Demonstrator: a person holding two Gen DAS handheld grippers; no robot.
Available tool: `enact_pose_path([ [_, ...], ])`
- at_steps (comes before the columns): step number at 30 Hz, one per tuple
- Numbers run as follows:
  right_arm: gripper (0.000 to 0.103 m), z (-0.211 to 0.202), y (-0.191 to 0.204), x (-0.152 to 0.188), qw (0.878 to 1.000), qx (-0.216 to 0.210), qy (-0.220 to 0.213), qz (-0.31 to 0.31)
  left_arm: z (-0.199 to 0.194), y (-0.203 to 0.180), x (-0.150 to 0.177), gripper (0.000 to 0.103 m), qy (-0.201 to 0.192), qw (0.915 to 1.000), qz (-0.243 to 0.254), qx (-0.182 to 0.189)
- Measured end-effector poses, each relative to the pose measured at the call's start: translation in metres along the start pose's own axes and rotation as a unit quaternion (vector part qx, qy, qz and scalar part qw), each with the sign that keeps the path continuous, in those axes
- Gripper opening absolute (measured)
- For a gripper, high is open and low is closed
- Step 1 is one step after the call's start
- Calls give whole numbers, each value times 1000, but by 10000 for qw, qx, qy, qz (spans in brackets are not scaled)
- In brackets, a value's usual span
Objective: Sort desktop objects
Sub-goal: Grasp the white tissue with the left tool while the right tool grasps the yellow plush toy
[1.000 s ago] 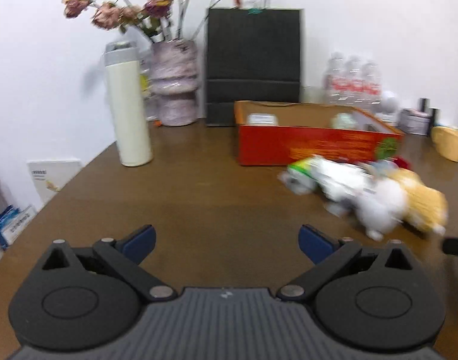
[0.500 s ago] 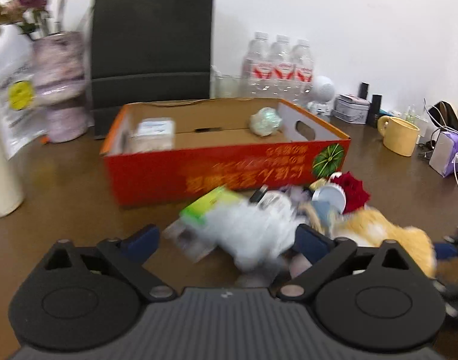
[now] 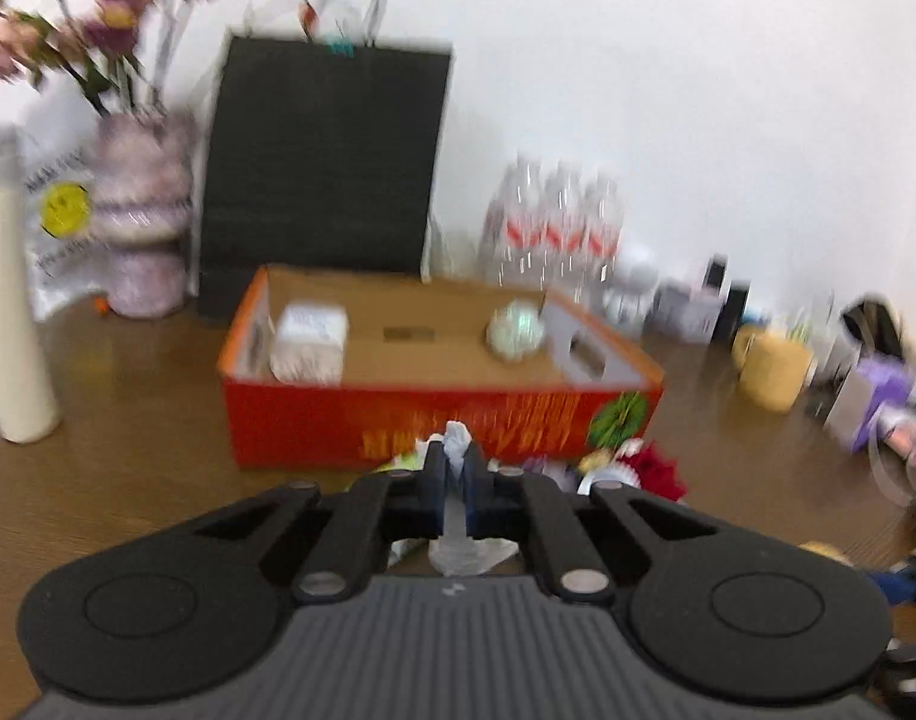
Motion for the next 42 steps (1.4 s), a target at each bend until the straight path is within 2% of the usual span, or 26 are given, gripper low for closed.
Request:
enact_pose_path([
  [4,39,-18,9,-7,9998,-204,-52,-51,-59,9,-1,7,-331,9992,-149,183],
  [6,38,-29,12,-8,9996,-272,3,-38,-74,17,12,7,-163,9994,-309,44],
  [8,38,-40,16,-8,9995,-317,66,-17,-90,24,33,7,50,9979,-634,137],
  [10,38,-53,20,-10,9991,-374,179,22,-106,25,56,7,237,9968,-726,229],
  [12,31,-68,27,-13,9980,-564,247,122,-116,23,74,7,402,9964,-709,219],
  [13,19,-74,31,-17,9974,-649,290,149,-120,22,82,7,520,9962,-667,229],
  [16,15,-76,45,-24,9974,-546,467,-81,-125,22,95,9,656,9968,-463,32],
  [18,15,-64,55,-21,9967,-506,598,-206,-119,27,102,11,761,9954,-441,-392],
  [20,18,-43,61,-13,9950,-546,819,-153,-115,31,107,32,815,9941,-477,-535],
  [21,18,-33,64,-9,9948,-540,857,-112,-113,31,109,52,850,9938,-502,-510],
  [22,19,-24,66,-5,9947,-477,900,-130,-113,29,109,60,858,9940,-465,-490],
  [23,20,-19,66,-3,9948,-352,946,-137,-114,26,110,61,831,9947,-380,-467],
  [24,22,-19,65,-3,9952,-257,940,-84,-116,22,110,65,806,9956,-240,-411],
  [25,32,-23,63,-4,9957,-250,892,-8,-119,18,110,78,788,9962,-69,-354],
  [26,53,-28,60,-5,9962,-270,827,59,-118,14,109,83,780,9963,57,-357],
  [27,66,-35,55,-7,9966,-232,774,127,-118,11,107,84,769,9961,157,-402],
  [28,85,-40,49,-8,9968,-115,761,221,-117,7,106,85,755,9961,236,-402],
  [29,89,-44,43,-10,9964,14,769,353,-115,4,105,86,763,9962,273,-330],
  [31,88,-44,30,-13,9940,82,879,644,-107,-3,106,97,880,9953,397,-111],
  [33,88,-30,20,-11,9895,128,1141,876,-97,-11,113,97,1088,9917,687,-50],
  [35,87,-8,16,-6,9827,238,1569,956,-87,-13,118,94,1272,9878,847,-284],
  [37,85,10,17,0,9776,195,1851,981,-83,-10,122,78,1361,9866,824,-356],
  [39,84,20,23,1,9772,-54,1848,1041,-80,-5,124,65,1403,9879,617,-248],
  [41,80,28,32,-1,9781,-265,1841,931,-81,-1,124,63,1384,9885,573,-195],
  [42,80,31,36,-3,9791,-262,1848,805,-82,0,123,59,1376,9887,566,-204],
])
Point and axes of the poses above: each gripper's, at about its wrist camera, not at the fingertips, and z roughly the way its jaws point, y to its left, x to its underside, the point moved 3 cm from there along z, roughly the way its jaws point, and after that the axes turned 6 degrees about x, right-handed, at the moved point
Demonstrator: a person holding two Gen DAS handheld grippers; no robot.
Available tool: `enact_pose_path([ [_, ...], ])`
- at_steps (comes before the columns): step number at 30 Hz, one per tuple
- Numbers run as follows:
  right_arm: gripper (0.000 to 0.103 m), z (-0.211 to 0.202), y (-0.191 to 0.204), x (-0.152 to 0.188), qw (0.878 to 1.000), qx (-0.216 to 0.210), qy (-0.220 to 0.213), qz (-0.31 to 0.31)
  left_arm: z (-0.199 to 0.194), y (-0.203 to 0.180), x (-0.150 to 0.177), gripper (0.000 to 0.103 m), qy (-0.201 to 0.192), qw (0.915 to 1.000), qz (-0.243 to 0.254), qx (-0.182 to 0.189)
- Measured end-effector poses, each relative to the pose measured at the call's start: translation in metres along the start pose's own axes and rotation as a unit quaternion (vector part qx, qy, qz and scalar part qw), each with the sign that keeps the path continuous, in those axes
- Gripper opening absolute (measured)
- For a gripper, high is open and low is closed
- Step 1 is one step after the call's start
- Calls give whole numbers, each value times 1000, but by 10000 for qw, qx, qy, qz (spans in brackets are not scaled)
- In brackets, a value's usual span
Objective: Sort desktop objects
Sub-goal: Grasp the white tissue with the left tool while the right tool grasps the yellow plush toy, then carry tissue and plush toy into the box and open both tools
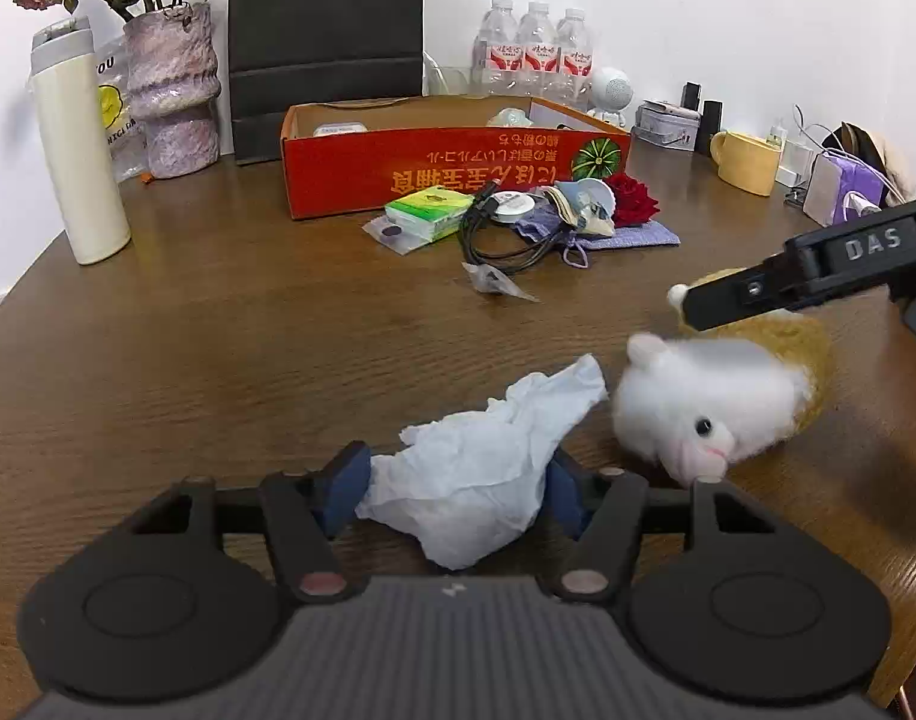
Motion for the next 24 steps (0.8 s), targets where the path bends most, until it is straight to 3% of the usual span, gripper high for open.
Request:
enact_pose_path([
  [2,80,2,7,-4,9997,136,42,-192,-1,2,-1,56,-4,10000,-69,-20],
  [4,81,9,13,-11,9992,204,197,-288,0,5,-3,69,-21,9998,-177,-38],
  [5,80,14,17,-15,9986,251,294,-356,1,6,-4,69,-24,9998,-208,-56],
  [6,78,16,23,-17,9976,340,345,-496,3,5,-5,55,23,9998,-183,-50],
  [7,64,17,28,-17,9960,478,342,-675,4,4,-6,32,40,9998,-165,-83],
  [8,48,16,33,-15,9937,643,330,-856,3,5,-7,29,25,9997,-166,-153],
  [10,49,9,35,-9,9903,798,352,-1078,0,7,-7,26,-58,9997,-214,-107],
  [13,52,0,24,-6,9926,752,383,-868,-4,12,-10,25,-224,9989,-373,-190],
  [15,61,-5,16,-7,9956,546,378,-662,-7,13,-15,25,-333,9982,-443,-221],
  [17,76,-11,9,-9,9978,339,397,-414,-10,11,-21,25,-410,9981,-437,-154],
  [18,77,-11,7,-10,9979,321,426,-357,-12,9,-23,25,-451,9981,-409,-127],
  [21,71,-4,10,-9,9961,480,593,-452,-10,2,-25,25,-469,9984,-310,-57],
  [23,53,5,13,-7,9949,516,703,-503,-7,-2,-26,25,-442,9986,-286,-37],
  [24,51,9,14,-4,9946,526,734,-509,-5,-3,-25,26,-448,9986,-292,-37],
])
Point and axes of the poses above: each gripper's, at about its wrist camera, not at the fingertips, and z roughly the way its jaws point, y to its left, x to its underside, the point moved 3 cm from there along z, roughly the way its jaws point, and after that the axes turned 6 degrees about x, right-handed, at the moved point
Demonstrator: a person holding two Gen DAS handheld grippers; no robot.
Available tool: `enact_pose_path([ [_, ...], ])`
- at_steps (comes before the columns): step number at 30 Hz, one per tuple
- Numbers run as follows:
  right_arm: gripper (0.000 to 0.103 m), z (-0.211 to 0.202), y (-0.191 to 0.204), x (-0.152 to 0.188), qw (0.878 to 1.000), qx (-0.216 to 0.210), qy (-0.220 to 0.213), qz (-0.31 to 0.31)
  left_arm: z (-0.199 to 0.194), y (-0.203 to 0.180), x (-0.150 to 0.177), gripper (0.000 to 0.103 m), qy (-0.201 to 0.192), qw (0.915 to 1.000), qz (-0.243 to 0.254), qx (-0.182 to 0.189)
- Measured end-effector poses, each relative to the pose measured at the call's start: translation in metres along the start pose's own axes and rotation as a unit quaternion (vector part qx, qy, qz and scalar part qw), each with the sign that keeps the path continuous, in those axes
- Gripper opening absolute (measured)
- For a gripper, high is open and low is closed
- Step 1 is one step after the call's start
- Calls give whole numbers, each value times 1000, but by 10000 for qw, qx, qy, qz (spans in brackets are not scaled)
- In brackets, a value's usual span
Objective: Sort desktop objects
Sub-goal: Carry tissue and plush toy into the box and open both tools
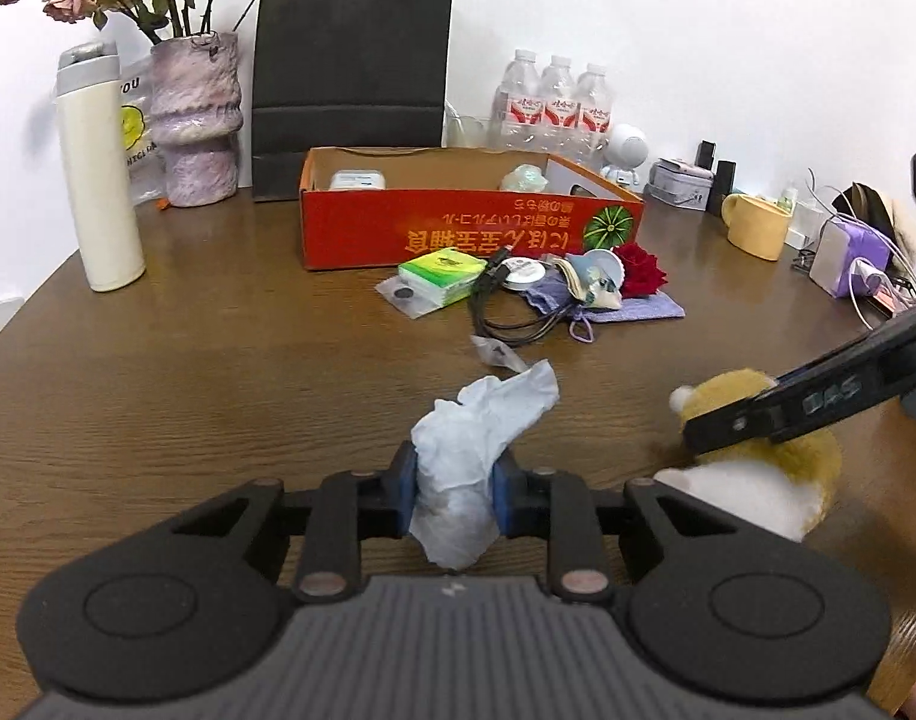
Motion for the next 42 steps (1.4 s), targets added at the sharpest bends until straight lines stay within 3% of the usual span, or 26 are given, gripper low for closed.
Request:
enact_pose_path([
  [7,47,-12,6,0,9989,-86,-446,-140,-2,8,-14,25,-243,9993,-182,-198],
  [14,47,-31,-5,-36,9936,-226,-1100,-116,13,11,-54,25,-500,9982,-108,-303],
  [17,47,-33,-12,-66,9909,-343,-1300,-92,30,14,-85,25,-674,9972,21,-330],
  [22,47,-36,-30,-149,9827,-349,-1820,13,69,25,-158,26,-969,9948,189,-265],
  [26,47,-20,-53,-227,9787,-270,-2011,313,125,45,-212,26,-838,9951,228,-465],
  [30,47,16,-67,-284,9799,68,-1963,357,178,74,-240,26,-428,9972,60,-607],
  [34,47,73,-80,-311,9865,465,-1554,230,224,88,-232,27,94,9944,244,-1025],
  [42,47,151,-76,-293,9926,1048,-559,-253,253,90,-198,29,872,9873,524,-1223],
])
Point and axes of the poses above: each gripper's, at about its wrist camera, not at the fingertips, and z roughly the way its jaws point, y to its left, x to its underside, the point moved 3 cm from there along z, roughly the way its jaws point, and after that the axes turned 6 degrees about x, right-handed, at the moved point
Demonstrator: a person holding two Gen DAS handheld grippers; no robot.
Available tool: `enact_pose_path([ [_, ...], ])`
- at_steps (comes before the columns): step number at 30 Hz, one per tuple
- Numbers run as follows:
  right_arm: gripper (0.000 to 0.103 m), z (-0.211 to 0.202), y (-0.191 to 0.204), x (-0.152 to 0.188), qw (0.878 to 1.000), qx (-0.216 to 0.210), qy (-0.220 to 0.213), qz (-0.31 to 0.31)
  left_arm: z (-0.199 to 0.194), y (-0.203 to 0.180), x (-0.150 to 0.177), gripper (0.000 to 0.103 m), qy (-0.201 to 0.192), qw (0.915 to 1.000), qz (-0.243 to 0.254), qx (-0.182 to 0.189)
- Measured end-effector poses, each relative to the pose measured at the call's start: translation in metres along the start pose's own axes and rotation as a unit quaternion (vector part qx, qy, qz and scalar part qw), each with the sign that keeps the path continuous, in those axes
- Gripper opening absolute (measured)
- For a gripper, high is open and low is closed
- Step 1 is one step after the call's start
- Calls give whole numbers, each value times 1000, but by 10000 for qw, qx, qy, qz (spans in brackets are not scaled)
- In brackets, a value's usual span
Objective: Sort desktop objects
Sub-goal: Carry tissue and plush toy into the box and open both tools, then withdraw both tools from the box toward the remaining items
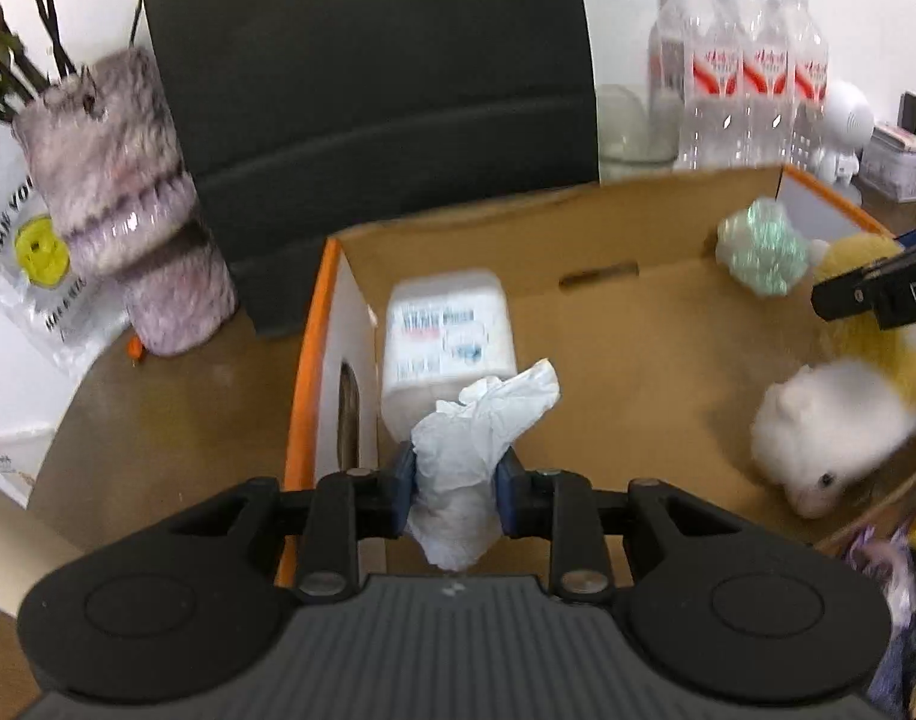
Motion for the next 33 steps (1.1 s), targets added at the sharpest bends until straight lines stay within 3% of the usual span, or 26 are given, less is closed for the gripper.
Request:
enact_pose_path([
  [6,54,17,-2,19,9985,91,476,-262,-2,-1,4,33,157,9997,170,-56],
  [8,55,18,2,20,9978,148,464,-443,-3,-2,0,42,297,9994,163,-3],
  [10,64,15,3,18,9972,178,565,-456,-12,0,-4,65,373,9991,50,184],
  [11,71,10,2,15,9975,116,562,-404,-17,3,-6,69,397,9988,-40,277],
  [12,73,3,0,12,9979,33,557,-325,-23,4,-9,80,422,9984,-138,352],
  [14,78,-15,-4,5,9987,-155,462,-168,-40,8,-14,84,345,9980,-329,411],
  [16,82,-37,-9,-2,9991,-254,332,-3,-57,11,-20,95,302,9971,-547,426],
  [19,94,-70,-11,-9,9975,-622,206,277,-83,15,-29,97,188,9940,-908,575],
  [22,95,-89,-11,-5,9877,-1365,392,657,-106,11,-33,99,177,9930,-1043,535],
  [24,95,-97,-11,2,9843,-1482,469,833,-122,6,-31,102,-20,9943,-1001,376],
  [27,95,-117,-7,22,9888,-1213,67,862,-148,0,-16,103,-682,9913,-1077,325],
  [29,95,-137,-3,40,9906,-975,-538,794,-165,-4,3,103,-1298,9854,-1041,353],
  [31,95,-160,3,64,9824,-929,-1423,780,-182,-9,25,103,-1925,9756,-990,380],
  [33,95,-176,4,90,9663,-1049,-2177,889,-194,-15,44,103,-2265,9680,-967,486],
])
Point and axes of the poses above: each gripper's, at about its wrist camera, not at the fingertips, and z roughly the way its jaws point, y to its left, x to its underside, the point moved 3 cm from there along z, roughly the way its jaws point, and after that the axes turned 6 degrees about x, right-handed, at the moved point
